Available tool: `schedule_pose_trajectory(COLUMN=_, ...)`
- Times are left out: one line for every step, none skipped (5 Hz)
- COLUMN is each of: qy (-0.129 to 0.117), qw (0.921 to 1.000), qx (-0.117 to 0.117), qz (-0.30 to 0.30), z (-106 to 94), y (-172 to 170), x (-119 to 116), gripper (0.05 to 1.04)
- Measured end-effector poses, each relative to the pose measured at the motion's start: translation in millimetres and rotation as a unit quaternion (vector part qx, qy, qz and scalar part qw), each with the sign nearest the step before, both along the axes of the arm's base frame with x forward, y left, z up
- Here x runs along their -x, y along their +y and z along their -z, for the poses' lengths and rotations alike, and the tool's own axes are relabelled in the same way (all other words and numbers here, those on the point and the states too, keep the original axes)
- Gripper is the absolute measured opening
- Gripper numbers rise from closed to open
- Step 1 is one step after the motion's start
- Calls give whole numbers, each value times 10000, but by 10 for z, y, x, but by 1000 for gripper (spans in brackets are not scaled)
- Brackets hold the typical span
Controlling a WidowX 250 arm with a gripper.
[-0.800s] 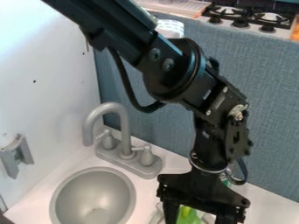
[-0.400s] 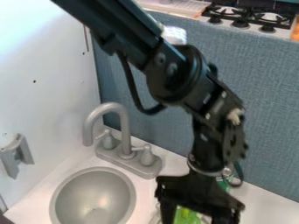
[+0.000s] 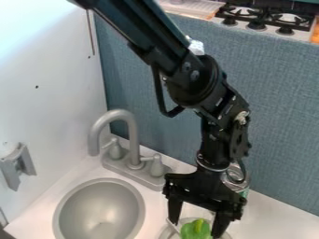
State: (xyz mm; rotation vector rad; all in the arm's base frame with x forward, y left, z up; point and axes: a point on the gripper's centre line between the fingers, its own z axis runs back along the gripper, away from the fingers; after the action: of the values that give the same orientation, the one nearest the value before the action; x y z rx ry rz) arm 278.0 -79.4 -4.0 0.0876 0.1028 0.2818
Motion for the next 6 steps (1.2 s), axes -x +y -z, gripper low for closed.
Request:
schedule_pose_trajectory(qy=97, qw=9999, qx=-38, qz=82, z=131, y=2, x=-98, gripper=1000)
schedule_pose_trajectory(qy=275, qw=9994, qx=-145, qz=175, z=231, y=4, x=-168, gripper=1000)
schedule_pose_trajectory(qy=291, qw=9993, qx=-147, qz=182, z=253, y=3, x=-185, gripper=1000)
schedule_pose_trajectory(qy=438, qw=9986, qx=-238, qz=173, z=353, y=22, x=-173, gripper=948)
schedule_pose_trajectory(qy=414, qw=9988, qx=-217, qz=169, z=355, y=35, x=-186, gripper=667)
schedule_pose_trajectory(qy=431, qw=9990, qx=-115, qz=79, z=365, y=66, x=-211, gripper=375)
